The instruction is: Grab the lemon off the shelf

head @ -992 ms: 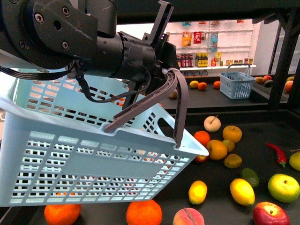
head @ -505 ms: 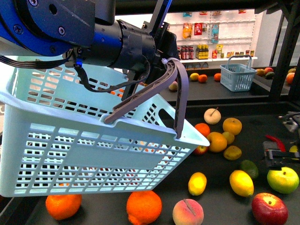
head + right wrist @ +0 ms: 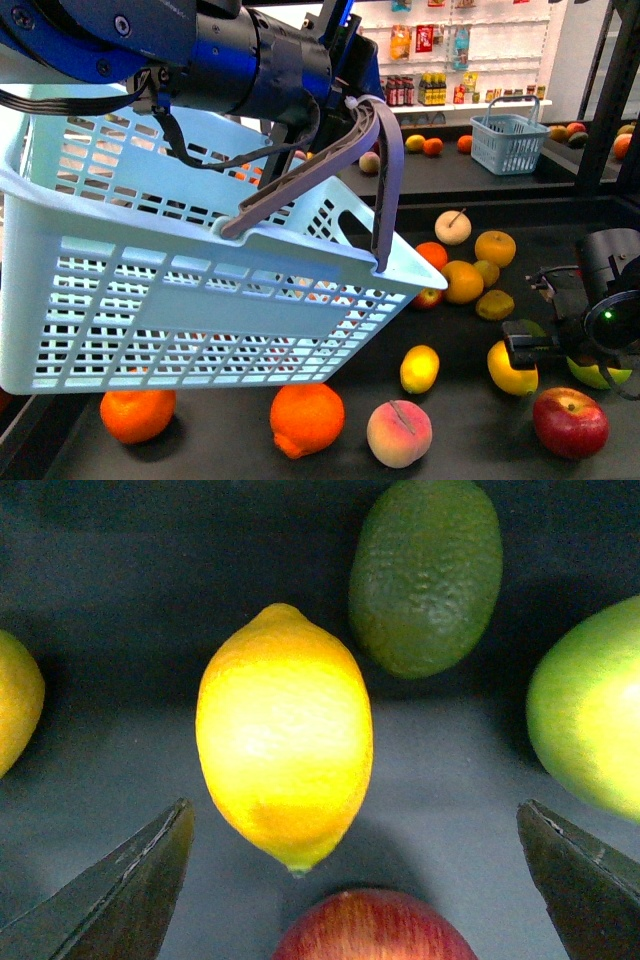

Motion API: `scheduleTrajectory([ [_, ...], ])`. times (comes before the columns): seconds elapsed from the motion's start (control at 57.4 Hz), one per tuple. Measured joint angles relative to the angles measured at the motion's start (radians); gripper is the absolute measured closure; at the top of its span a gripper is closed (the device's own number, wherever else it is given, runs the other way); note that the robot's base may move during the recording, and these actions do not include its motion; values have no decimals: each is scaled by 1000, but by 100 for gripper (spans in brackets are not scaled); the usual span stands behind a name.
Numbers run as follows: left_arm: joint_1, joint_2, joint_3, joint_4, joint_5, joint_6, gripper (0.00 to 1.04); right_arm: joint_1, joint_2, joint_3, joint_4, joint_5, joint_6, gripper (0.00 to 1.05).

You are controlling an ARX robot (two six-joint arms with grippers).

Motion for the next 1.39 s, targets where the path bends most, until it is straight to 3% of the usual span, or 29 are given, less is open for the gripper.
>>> scheduleTrajectory([
  [0.818, 0, 0, 0, 0, 0, 0, 96, 54, 270, 426, -187, 69, 51, 7],
  [0.87, 0, 0, 0, 0, 0, 0, 96, 56, 275, 435, -187, 74, 55, 12],
  [1.027, 0, 0, 0, 0, 0, 0, 96, 56, 277, 446, -187, 79, 63, 40],
  [1.219, 0, 0, 0, 0, 0, 0, 96, 48, 260, 407, -154, 66, 71, 42],
  [1.393, 0, 0, 0, 0, 0, 0, 96, 28, 159, 249, -71, 46, 77, 42],
])
